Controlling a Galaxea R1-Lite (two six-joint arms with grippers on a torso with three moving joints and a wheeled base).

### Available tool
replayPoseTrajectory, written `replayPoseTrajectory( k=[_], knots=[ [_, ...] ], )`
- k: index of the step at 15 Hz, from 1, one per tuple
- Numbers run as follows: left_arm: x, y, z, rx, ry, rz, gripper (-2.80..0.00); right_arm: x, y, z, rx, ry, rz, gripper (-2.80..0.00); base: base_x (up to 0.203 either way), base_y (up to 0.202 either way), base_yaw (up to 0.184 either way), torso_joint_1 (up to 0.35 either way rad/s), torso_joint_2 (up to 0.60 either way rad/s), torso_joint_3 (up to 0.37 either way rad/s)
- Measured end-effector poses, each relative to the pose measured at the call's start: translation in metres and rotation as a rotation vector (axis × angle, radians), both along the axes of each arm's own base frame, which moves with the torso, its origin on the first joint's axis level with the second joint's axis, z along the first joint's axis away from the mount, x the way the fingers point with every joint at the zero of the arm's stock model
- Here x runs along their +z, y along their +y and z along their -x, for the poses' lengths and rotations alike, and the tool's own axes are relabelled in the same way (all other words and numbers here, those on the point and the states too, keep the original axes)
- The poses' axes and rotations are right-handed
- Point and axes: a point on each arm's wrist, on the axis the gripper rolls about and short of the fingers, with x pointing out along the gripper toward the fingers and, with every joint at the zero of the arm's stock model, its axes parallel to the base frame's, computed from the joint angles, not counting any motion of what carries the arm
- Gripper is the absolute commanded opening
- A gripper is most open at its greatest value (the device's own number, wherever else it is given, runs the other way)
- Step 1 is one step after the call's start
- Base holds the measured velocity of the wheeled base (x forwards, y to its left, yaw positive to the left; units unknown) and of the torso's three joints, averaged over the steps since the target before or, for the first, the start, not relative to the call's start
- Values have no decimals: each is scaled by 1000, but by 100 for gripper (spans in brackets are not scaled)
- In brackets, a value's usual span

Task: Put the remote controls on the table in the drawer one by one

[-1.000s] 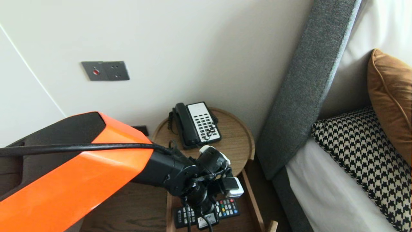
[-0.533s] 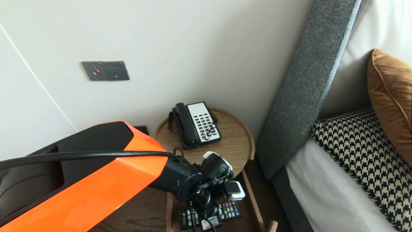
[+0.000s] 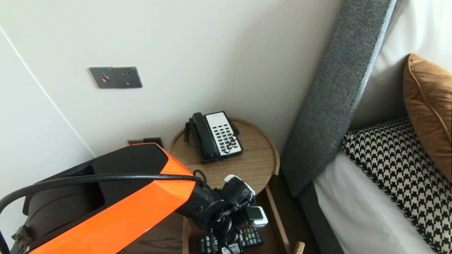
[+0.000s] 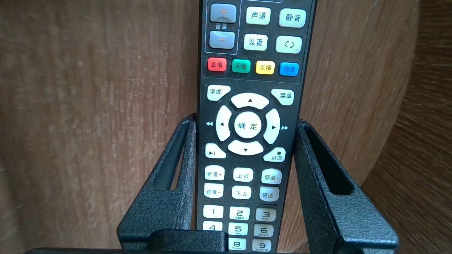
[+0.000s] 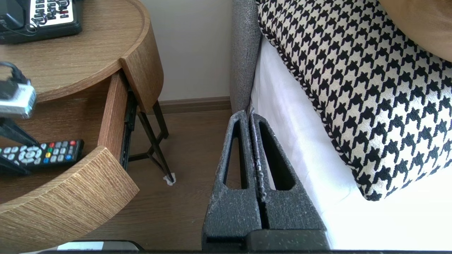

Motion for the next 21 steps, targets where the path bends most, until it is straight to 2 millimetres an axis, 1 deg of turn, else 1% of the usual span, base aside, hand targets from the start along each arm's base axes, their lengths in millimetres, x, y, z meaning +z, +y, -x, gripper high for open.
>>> replayPoseTrajectory(
  k=[7, 12, 16, 21],
  knots=[
    [-19, -8, 3, -8, 7, -1, -280, 0, 0, 0, 0, 0, 0, -280, 0, 0, 0, 0, 0, 0],
    [-28, -9, 3, 2, 22, -15, -280, 0, 0, 0, 0, 0, 0, -280, 0, 0, 0, 0, 0, 0],
    [-29, -10, 3, 3, 25, -16, -280, 0, 0, 0, 0, 0, 0, -280, 0, 0, 0, 0, 0, 0],
    [-23, -11, 5, -3, 16, -6, -280, 0, 0, 0, 0, 0, 0, -280, 0, 0, 0, 0, 0, 0]
  ],
)
